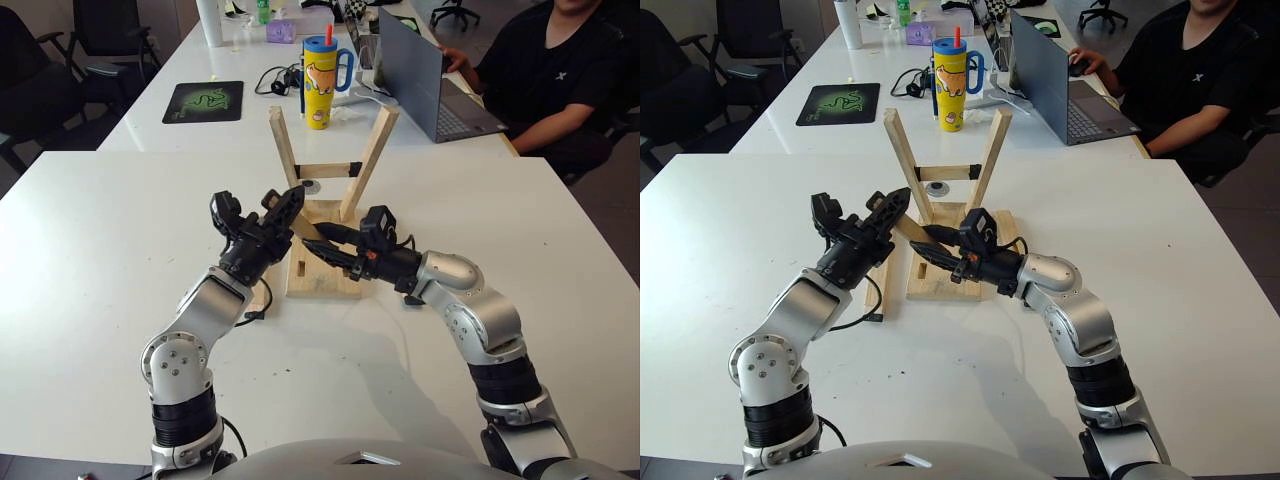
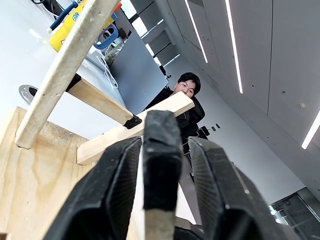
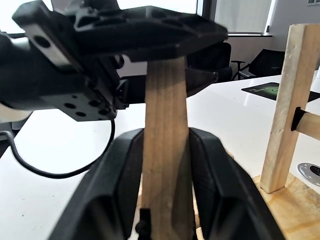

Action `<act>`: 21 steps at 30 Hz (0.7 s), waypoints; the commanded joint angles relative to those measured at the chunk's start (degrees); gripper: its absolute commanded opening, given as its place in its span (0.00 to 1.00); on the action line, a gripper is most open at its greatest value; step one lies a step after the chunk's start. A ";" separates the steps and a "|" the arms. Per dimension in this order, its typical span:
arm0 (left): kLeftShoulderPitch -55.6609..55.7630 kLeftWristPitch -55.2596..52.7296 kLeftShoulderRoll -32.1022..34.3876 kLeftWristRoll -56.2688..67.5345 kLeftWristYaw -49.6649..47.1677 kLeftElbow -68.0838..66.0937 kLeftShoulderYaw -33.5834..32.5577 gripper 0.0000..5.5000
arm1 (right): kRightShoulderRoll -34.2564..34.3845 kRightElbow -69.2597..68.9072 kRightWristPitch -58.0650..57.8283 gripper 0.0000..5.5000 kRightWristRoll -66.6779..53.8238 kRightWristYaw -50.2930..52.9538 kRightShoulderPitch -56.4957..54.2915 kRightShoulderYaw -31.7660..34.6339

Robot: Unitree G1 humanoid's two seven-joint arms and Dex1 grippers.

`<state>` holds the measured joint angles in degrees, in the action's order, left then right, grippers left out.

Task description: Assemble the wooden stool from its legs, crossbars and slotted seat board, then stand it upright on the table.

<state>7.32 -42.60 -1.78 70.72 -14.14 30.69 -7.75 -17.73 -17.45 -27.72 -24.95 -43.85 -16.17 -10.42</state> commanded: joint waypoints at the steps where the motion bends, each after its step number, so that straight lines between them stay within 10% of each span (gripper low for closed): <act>1: -0.05 0.81 1.04 -0.87 -0.19 -0.48 0.71 0.21 | -0.38 -0.47 -0.76 0.24 -0.24 0.78 -0.77 0.45; 15: 0.51 1.89 3.29 -0.19 -0.17 -1.59 0.76 0.08 | 0.39 -0.37 -0.59 0.24 0.02 2.59 -0.28 0.39; 21: -1.74 4.58 5.63 -5.14 3.02 -3.73 -0.63 0.08 | 1.85 0.94 -1.86 0.40 -1.83 5.07 -1.54 3.03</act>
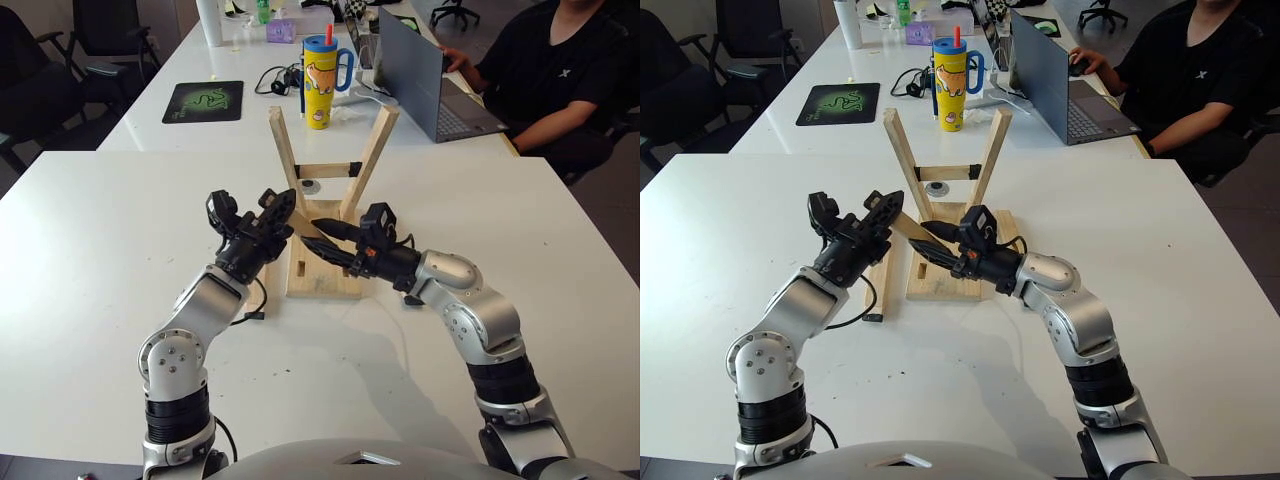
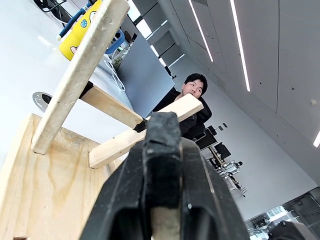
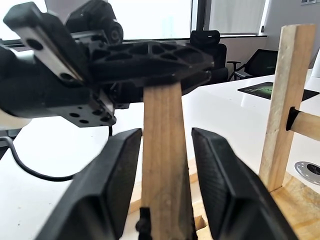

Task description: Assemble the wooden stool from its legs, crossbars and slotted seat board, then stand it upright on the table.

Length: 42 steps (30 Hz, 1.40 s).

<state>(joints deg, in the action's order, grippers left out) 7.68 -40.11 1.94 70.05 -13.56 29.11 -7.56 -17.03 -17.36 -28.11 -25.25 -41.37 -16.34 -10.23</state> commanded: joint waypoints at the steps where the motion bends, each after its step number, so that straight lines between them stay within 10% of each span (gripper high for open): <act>1: -3.22 3.16 2.47 -6.54 3.56 -2.66 -1.02 0.08 | 1.89 1.39 -2.12 0.40 -2.72 3.79 -1.89 4.42; 17: -2.01 33.12 1.72 -40.07 18.22 -23.56 -0.43 0.08 | 3.76 11.54 1.71 0.40 3.01 11.90 -0.08 7.92; 42: 1.00 37.61 0.63 -56.61 18.23 -37.31 3.60 0.08 | 4.10 12.73 2.76 0.40 3.13 12.60 -0.45 8.02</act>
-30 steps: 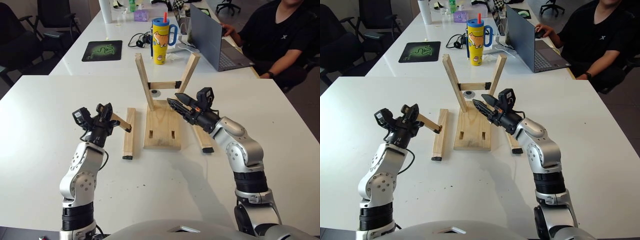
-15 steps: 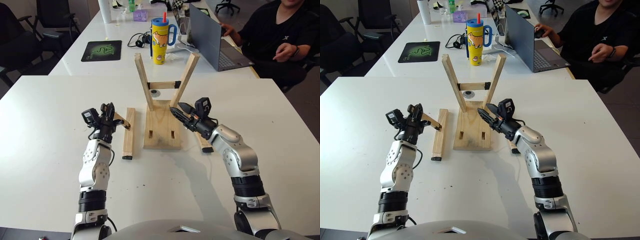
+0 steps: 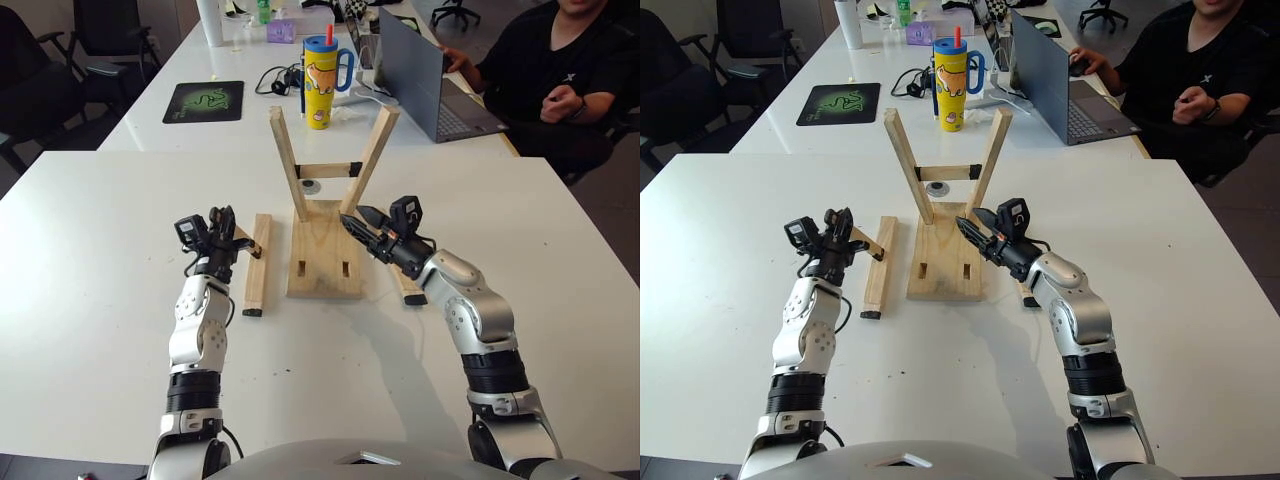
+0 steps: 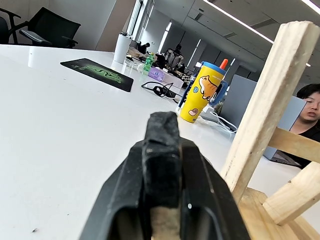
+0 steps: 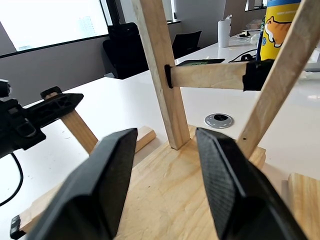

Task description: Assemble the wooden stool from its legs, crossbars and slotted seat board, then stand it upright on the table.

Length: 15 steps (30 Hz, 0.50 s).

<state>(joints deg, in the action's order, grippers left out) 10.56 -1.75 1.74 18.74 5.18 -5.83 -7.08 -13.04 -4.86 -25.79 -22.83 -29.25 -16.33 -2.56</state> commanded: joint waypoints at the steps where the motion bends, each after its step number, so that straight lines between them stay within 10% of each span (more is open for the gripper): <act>1: -2.13 -0.54 0.70 -6.26 -0.32 -2.89 3.87 0.08 | 0.12 0.30 0.47 0.40 0.72 0.49 -0.47 0.35; 15: -2.32 -2.80 3.08 -14.29 0.87 -1.95 8.57 0.19 | -0.11 0.73 1.20 0.40 0.76 0.57 -0.49 0.54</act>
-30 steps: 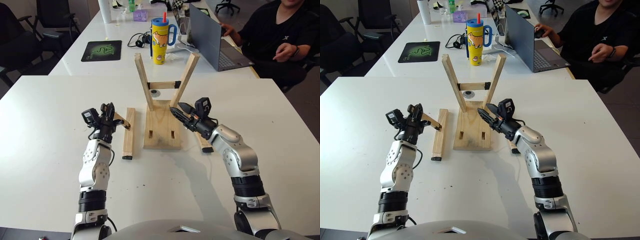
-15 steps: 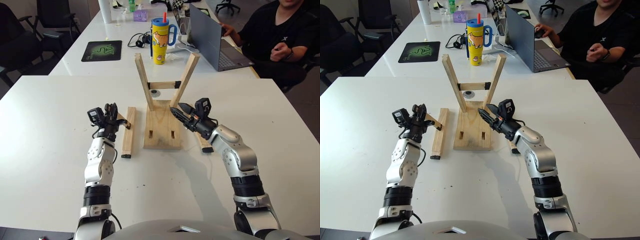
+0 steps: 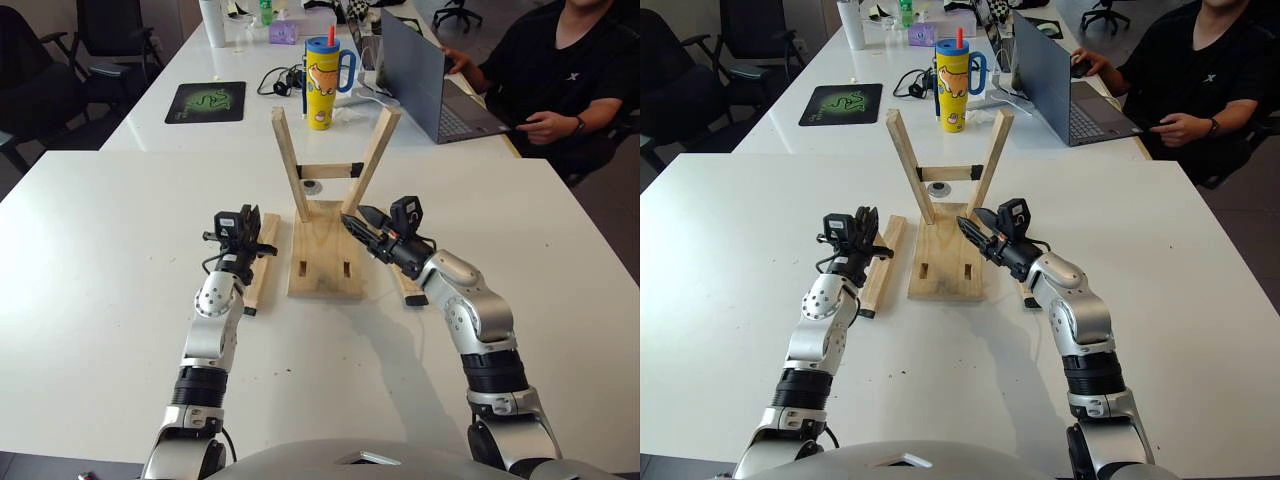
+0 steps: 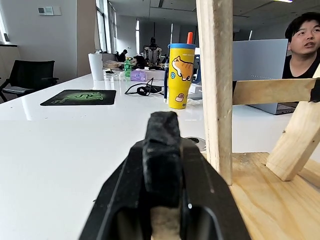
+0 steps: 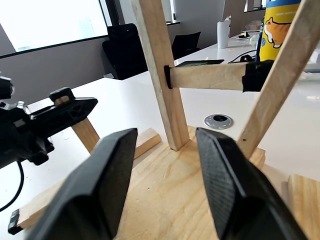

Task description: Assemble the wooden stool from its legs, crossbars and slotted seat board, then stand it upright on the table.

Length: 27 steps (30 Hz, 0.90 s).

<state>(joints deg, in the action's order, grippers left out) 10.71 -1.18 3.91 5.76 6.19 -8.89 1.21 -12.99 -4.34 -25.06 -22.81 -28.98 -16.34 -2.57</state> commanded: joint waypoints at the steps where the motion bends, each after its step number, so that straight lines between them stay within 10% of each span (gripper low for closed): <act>1: -2.22 -3.69 1.05 -1.48 -0.32 2.58 0.13 0.22 | -0.15 0.27 0.49 0.40 0.72 0.29 -0.56 0.58; 14: 10.73 -17.91 2.29 4.51 -3.34 24.28 -6.93 0.26 | 0.18 0.19 0.89 0.40 0.50 0.88 -0.84 0.80; 27: 16.07 -27.67 1.32 8.52 -1.10 1.64 -6.94 0.26 | 1.01 -0.02 0.58 0.40 0.18 1.67 -0.61 0.63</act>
<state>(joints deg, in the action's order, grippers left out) 32.63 -27.75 6.67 16.48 4.51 -2.36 -8.61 -12.42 -3.90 -24.06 -22.80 -27.91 -16.47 -2.52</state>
